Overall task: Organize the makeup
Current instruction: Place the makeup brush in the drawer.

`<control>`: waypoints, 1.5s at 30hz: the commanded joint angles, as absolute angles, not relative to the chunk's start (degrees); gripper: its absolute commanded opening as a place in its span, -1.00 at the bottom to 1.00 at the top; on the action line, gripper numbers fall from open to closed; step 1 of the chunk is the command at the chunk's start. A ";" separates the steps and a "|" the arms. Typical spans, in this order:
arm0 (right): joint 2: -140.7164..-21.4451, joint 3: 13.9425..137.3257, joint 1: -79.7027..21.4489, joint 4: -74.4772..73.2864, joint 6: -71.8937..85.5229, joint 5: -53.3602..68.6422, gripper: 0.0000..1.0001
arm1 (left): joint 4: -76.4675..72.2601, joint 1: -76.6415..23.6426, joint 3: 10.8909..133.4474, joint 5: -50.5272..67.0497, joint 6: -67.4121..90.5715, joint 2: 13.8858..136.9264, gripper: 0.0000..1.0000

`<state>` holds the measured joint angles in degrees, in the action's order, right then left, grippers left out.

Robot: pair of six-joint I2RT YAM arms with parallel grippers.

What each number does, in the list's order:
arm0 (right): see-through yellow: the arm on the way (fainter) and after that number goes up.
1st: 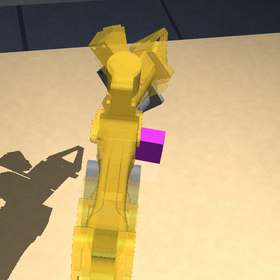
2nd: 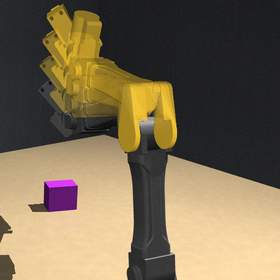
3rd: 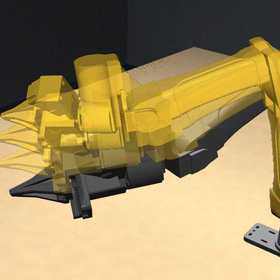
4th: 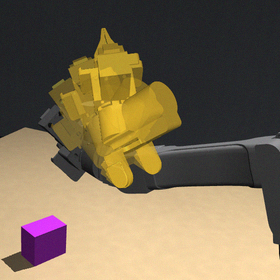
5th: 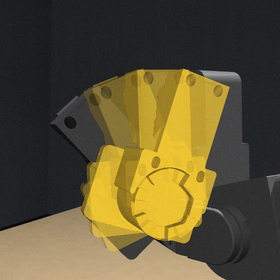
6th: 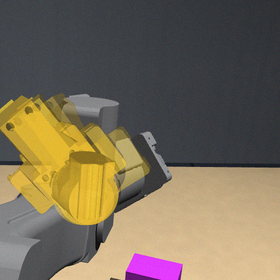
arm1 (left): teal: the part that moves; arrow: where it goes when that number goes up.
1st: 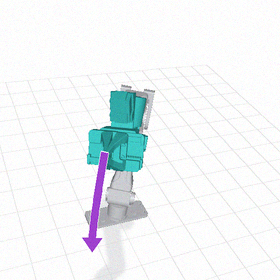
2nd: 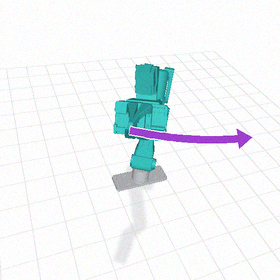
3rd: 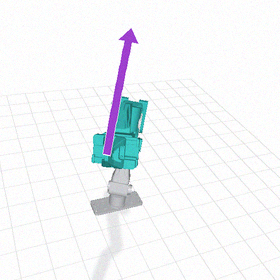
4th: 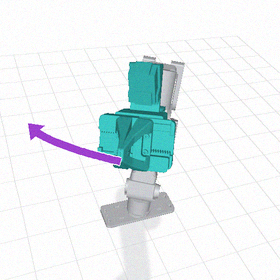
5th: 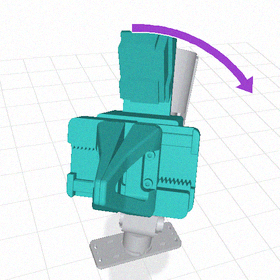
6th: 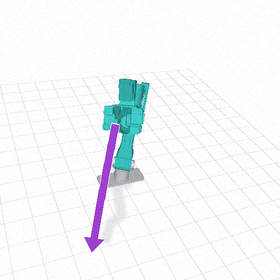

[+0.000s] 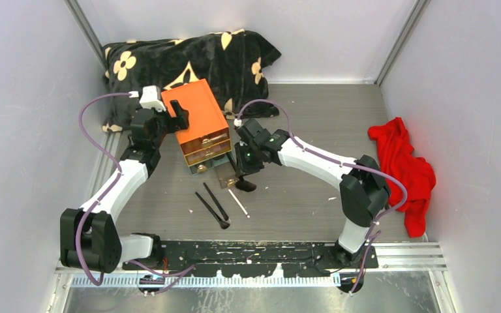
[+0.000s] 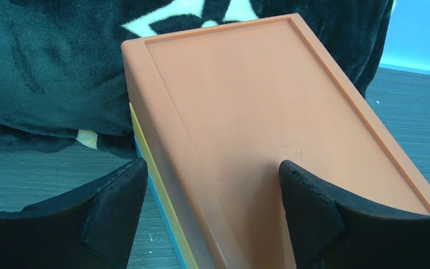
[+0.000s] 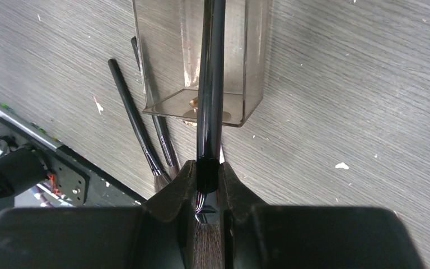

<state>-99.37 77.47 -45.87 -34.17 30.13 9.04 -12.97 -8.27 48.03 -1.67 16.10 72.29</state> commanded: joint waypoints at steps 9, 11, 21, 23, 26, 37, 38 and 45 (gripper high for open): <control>-103.79 92.65 -54.26 -42.71 23.67 -9.24 -0.98 | -2.22 -8.43 46.39 -1.85 12.82 74.77 0.72; -104.14 92.88 -54.79 -43.86 23.47 -10.54 -0.98 | -2.26 -8.43 46.22 -1.85 12.77 74.80 0.72; -103.24 90.32 -55.63 -48.26 21.39 -16.51 -0.98 | -2.55 -8.50 46.31 -1.92 12.77 75.00 0.72; -103.67 90.14 -55.59 -48.39 21.08 -15.92 -0.98 | -2.50 -8.37 46.32 -1.98 12.81 74.88 0.72; -103.84 89.99 -55.63 -48.38 21.06 -14.79 -0.98 | -2.54 -8.35 46.06 -2.13 12.83 74.90 0.72; -103.13 88.29 -56.86 -48.82 21.53 -12.96 -0.98 | -2.37 -8.38 45.79 -2.17 12.82 74.54 0.72; -103.18 88.29 -57.04 -48.79 21.52 -12.99 -0.98 | -2.33 -8.35 45.78 -2.13 12.83 74.46 0.72; -105.16 89.91 -57.28 -47.95 20.63 -12.96 -0.98 | -2.11 -8.40 45.71 -2.30 12.76 74.18 0.72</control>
<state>-104.38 87.83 -56.95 -49.08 21.34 -12.80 -13.21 -8.29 48.03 -1.67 16.10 72.51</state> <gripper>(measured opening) 0.202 0.861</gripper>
